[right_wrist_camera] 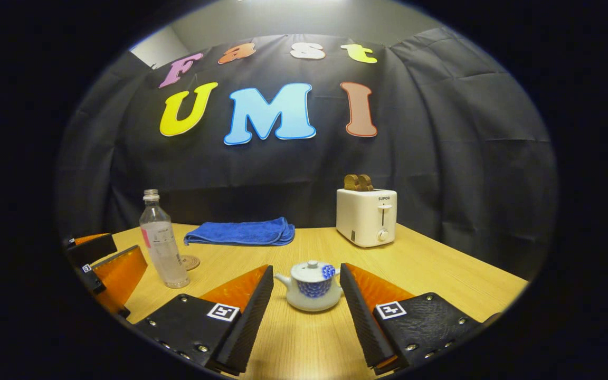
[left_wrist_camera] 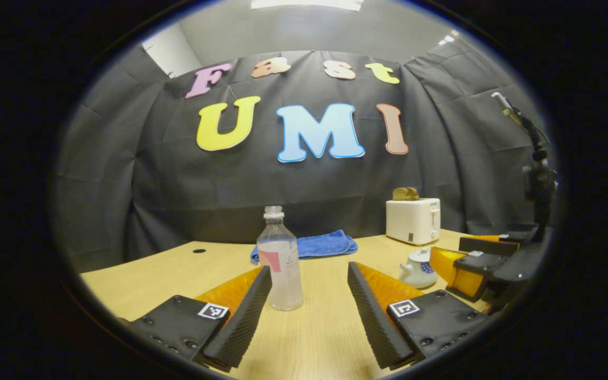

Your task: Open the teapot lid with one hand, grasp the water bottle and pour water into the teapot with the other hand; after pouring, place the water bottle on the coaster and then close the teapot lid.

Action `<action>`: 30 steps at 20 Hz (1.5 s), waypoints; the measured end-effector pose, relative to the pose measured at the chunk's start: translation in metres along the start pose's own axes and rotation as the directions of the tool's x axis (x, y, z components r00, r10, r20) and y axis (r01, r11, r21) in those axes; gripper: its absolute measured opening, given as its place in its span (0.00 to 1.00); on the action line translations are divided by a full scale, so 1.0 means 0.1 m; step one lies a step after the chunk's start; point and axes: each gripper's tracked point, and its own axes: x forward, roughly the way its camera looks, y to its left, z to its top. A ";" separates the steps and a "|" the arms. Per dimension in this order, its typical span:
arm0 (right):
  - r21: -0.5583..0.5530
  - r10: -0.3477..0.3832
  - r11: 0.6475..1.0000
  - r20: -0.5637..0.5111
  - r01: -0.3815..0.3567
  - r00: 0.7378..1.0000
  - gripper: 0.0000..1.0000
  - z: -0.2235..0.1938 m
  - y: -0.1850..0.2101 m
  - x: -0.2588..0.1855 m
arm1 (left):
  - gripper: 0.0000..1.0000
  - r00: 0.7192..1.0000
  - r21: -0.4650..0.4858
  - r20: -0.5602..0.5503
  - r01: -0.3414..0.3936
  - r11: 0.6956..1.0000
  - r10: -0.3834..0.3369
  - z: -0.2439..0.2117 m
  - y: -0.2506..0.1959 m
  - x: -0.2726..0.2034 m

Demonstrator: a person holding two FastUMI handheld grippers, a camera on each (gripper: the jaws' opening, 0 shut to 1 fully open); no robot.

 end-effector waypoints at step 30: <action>-0.106 -0.018 0.994 -0.036 0.014 0.999 0.03 -0.04 -0.15 0.84 | 1.00 0.999 -0.011 -0.045 -0.007 1.000 0.006 -0.17 0.17 0.21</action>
